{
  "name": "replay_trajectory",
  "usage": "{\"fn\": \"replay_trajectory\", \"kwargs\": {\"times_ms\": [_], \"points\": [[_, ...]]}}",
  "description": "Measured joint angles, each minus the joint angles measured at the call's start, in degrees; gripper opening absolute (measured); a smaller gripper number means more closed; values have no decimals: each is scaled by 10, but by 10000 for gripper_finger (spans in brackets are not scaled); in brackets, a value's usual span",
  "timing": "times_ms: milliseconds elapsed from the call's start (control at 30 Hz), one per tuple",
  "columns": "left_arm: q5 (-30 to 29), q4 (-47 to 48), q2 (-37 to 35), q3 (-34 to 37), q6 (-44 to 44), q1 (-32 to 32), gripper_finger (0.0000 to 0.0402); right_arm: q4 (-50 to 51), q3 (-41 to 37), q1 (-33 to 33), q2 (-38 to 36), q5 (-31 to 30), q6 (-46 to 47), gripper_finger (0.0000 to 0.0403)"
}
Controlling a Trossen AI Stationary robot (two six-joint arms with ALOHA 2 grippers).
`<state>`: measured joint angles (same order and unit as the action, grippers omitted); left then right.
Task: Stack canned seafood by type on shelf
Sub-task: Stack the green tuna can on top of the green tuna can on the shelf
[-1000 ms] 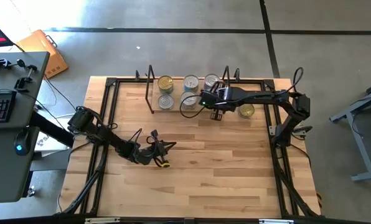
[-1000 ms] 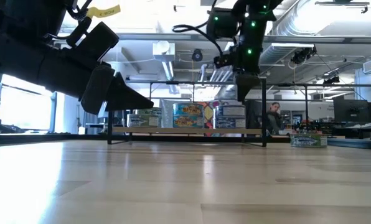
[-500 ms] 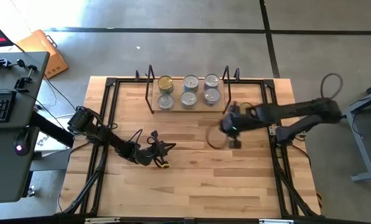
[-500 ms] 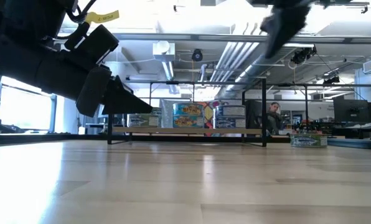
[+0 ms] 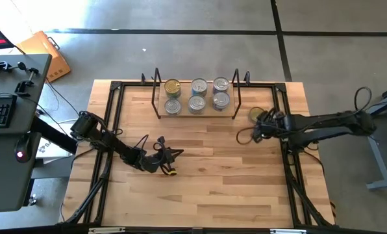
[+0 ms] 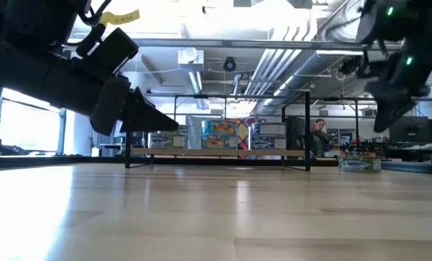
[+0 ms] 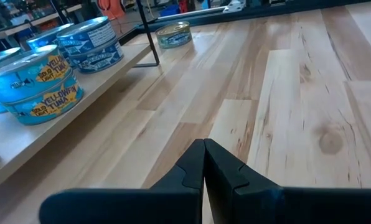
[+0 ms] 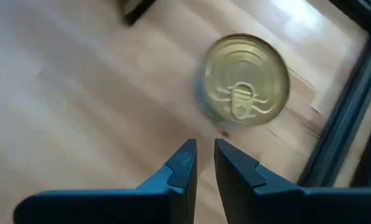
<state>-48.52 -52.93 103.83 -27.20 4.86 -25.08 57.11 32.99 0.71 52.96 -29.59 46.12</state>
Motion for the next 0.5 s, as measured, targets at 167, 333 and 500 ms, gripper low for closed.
{"fn": "replay_trajectory", "kwargs": {"times_ms": [167, 333, 500], "points": [[1, -6, 0, 0, 0, 6, 0, -155, -69, 96, 3, 15, -74, 46], [6, -9, 0, 0, 0, 9, 0, -241, -92, 185, 11, 23, -127, 46], [9, -9, 0, 0, 0, 9, 0, -248, -92, 241, 13, 6, -136, 46]]}}
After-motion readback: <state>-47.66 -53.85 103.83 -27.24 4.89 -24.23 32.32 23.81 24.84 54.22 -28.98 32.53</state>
